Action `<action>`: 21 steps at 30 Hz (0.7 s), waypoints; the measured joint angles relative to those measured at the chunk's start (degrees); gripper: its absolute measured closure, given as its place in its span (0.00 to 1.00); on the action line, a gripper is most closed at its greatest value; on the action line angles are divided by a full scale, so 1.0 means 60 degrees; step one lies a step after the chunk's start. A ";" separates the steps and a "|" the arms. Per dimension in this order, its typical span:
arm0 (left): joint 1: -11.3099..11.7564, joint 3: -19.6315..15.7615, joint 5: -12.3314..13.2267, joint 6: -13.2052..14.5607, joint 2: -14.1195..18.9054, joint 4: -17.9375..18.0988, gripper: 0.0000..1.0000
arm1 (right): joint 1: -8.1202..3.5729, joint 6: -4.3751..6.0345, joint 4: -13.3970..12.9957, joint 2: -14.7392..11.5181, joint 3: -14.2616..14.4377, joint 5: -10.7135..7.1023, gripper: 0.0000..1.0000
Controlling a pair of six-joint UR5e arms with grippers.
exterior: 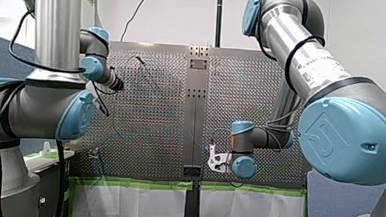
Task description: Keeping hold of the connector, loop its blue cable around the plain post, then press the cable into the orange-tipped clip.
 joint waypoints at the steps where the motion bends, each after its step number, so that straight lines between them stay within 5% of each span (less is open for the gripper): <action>1: 0.0007 -0.0033 0.0061 -0.0119 0.0080 0.0120 0.02 | 0.0000 0.0000 -0.0001 0.0001 0.0000 0.0000 1.00; 12: 0.0167 -0.0055 0.0228 -0.1077 0.0259 0.0817 0.02 | 0.0002 0.0000 0.0001 0.0014 0.0001 0.0000 1.00; 21: 0.0336 0.0594 0.0312 -0.1853 0.0198 0.1226 0.02 | 0.0017 0.0000 0.0000 0.0019 -0.0002 -0.0006 1.00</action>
